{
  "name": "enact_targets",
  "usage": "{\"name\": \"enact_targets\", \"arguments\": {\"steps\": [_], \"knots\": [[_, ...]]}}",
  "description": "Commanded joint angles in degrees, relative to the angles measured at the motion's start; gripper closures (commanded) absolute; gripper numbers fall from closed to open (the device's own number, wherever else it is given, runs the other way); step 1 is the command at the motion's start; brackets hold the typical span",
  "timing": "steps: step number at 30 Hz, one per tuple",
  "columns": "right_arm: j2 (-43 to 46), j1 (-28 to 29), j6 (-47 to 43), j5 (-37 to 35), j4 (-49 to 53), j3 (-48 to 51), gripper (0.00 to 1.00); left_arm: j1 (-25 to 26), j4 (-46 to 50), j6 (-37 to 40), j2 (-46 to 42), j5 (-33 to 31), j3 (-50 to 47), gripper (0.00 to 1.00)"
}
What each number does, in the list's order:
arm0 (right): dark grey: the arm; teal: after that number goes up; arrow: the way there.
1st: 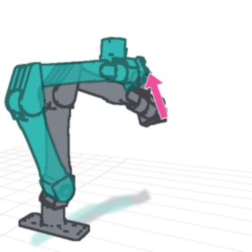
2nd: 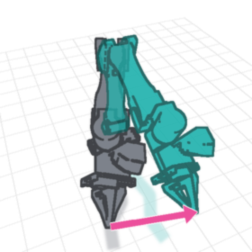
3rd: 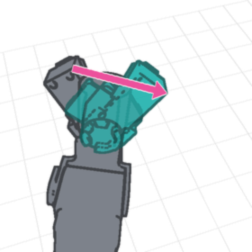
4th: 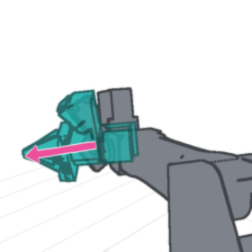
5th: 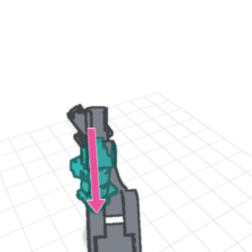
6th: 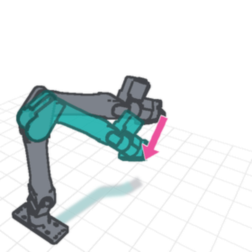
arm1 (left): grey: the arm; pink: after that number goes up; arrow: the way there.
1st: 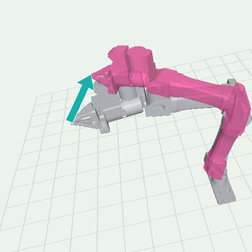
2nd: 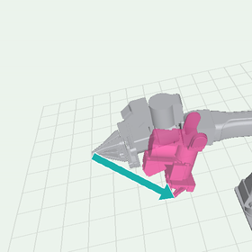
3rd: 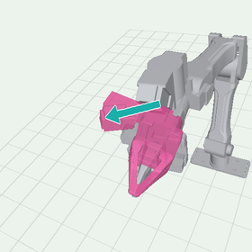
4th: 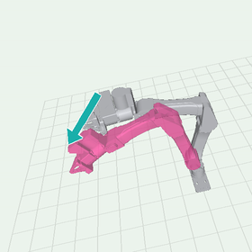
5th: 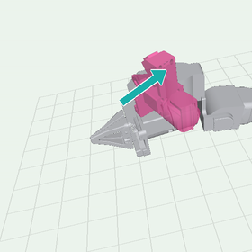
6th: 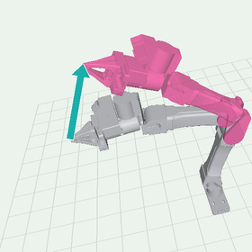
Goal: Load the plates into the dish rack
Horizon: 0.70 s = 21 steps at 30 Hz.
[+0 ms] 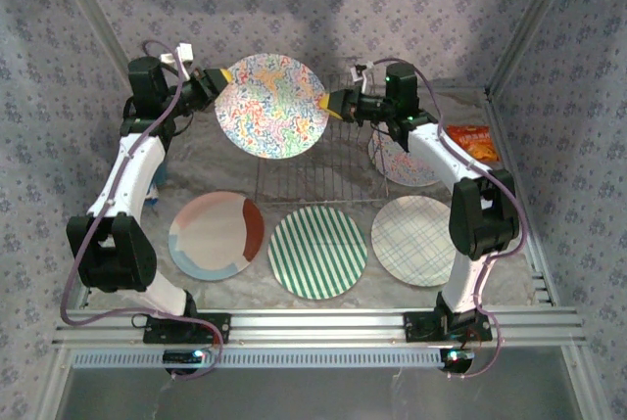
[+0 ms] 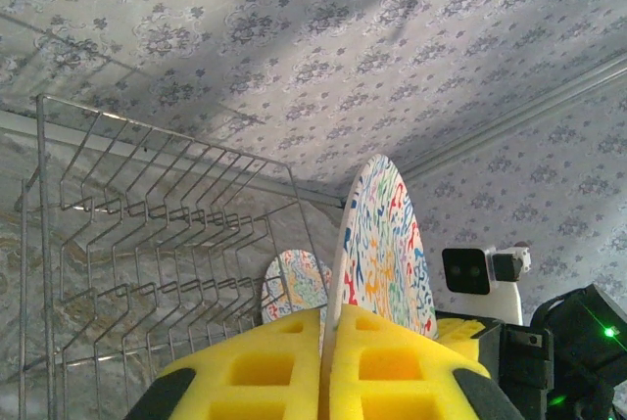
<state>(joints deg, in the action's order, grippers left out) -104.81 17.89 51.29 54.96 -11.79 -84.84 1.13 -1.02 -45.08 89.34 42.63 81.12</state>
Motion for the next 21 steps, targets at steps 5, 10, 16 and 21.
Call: {"name": "enact_targets", "arguments": {"steps": [5, 10, 16, 21], "knots": [[-0.17, 0.39, 0.08, 1.39, -3.5, 0.02, 1.0, 0.26, -2.72, -0.56, -2.04, 0.89, 0.55, 1.0], [0.83, -0.21, 0.3, 0.7, -3.62, 0.62, 1.0, 0.27, -2.14, -0.37, -2.06, 0.93, 0.62, 0.96], [2.39, -0.75, 0.0, 0.07, -3.59, 1.2, 1.0, 0.21, -2.05, -0.41, -1.99, 1.02, 0.67, 0.83], [3.36, -1.61, 0.08, -0.5, -4.3, 1.94, 1.0, 0.27, -1.92, -0.45, -1.89, 1.12, 0.82, 0.72]]}}
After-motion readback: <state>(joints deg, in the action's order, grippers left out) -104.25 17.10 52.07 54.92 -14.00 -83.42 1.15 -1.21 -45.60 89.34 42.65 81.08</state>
